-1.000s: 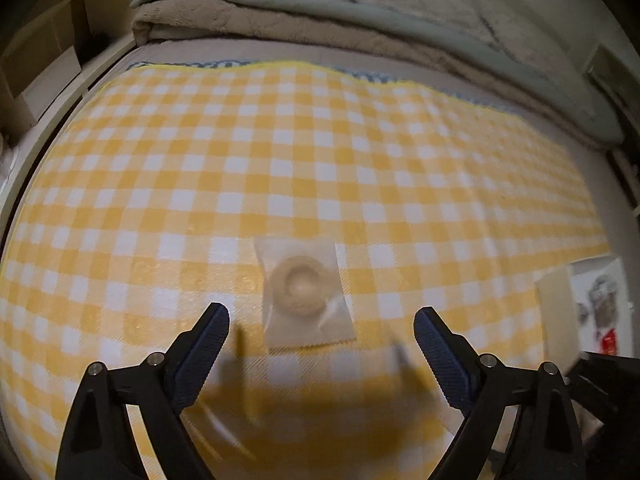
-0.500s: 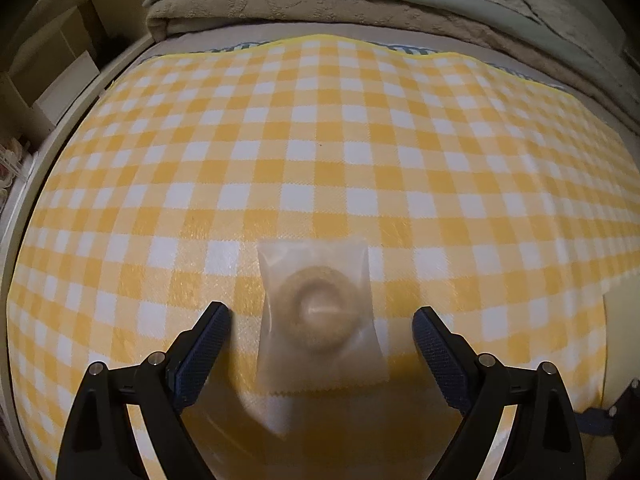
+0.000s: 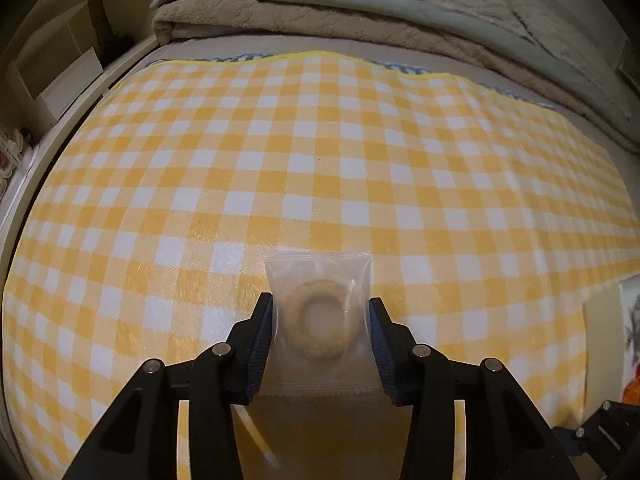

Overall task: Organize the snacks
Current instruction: 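Grasp the ring-cookie pack with the left tool while the right tool grasps the purple-disc pack, then carry both packs into the tray and open both tools there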

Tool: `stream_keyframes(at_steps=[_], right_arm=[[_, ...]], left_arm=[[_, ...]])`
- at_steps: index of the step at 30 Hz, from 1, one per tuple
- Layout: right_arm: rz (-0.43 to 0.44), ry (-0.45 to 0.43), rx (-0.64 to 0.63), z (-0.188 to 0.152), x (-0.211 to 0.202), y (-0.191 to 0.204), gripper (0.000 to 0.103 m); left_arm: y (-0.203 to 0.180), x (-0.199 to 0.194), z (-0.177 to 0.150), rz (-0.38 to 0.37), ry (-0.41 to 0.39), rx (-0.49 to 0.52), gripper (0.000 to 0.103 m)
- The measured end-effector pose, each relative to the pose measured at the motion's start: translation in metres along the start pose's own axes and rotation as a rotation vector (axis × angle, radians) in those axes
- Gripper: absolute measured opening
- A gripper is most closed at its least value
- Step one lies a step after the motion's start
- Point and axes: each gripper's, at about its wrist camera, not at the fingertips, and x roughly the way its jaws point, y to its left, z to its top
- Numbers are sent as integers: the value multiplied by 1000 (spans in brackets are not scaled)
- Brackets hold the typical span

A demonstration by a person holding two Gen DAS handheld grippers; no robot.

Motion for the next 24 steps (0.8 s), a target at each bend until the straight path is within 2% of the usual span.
stream_keyframes(at_steps=[4, 12, 18, 24], right_arm=[[-4, -61, 28, -5, -15, 5, 49], [-31, -269, 74, -9, -83, 4, 48], [-50, -404, 116, -16, -134, 1, 49], [-92, -496, 177, -34, -180, -16, 49]], left_arm=[[6, -31, -6, -22, -45, -16, 44], [4, -107, -19, -63, -179, -41, 44], [-2, -167, -43, -97, -263, -47, 44], [-13, -225, -69, -137, -331, -27, 44]])
